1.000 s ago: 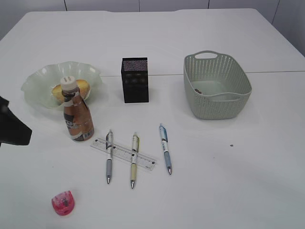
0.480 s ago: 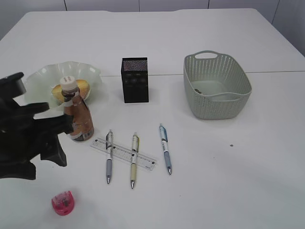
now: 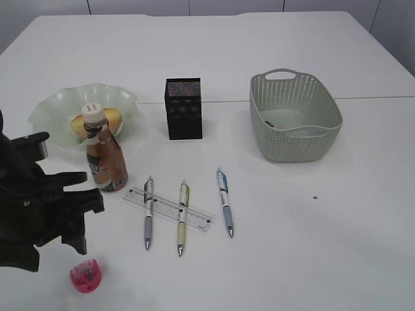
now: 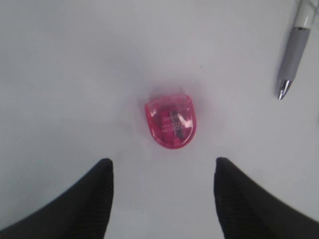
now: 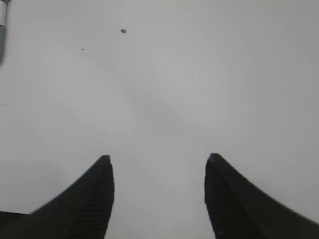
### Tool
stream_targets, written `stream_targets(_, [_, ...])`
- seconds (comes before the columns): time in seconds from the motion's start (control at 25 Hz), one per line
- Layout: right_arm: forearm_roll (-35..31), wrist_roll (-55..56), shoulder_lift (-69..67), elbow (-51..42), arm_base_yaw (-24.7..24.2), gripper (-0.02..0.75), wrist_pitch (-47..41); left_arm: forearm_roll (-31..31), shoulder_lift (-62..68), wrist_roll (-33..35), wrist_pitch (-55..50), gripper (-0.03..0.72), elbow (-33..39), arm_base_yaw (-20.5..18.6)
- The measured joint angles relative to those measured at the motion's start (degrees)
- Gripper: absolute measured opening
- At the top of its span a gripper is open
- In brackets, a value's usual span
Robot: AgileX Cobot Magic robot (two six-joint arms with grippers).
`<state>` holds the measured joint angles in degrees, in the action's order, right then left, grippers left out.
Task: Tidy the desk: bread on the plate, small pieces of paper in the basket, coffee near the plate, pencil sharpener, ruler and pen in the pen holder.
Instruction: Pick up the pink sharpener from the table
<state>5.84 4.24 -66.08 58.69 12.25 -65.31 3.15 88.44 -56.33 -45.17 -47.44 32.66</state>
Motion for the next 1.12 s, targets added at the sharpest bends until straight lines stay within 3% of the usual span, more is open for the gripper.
stream_targets(0.16, [0.1,0.0,0.0,0.0,0.0,0.426,0.1,-2.2,1.3,-0.1,4.0,0.517,3.6,0.0])
stream_targets(0.52, [0.4,0.0,0.0,0.0,0.0,0.426,0.6,-6.5,4.2,-0.1,13.4,0.526,5.6,0.0])
stream_targets(0.88, [0.4,0.0,0.0,0.0,0.0,0.426,1.1,-6.2,9.5,-0.4,16.5,0.526,5.6,0.0])
stream_targets(1.12, [0.6,0.0,0.0,0.0,0.0,0.426,1.3,-2.5,10.3,-0.6,17.5,0.526,5.6,0.0])
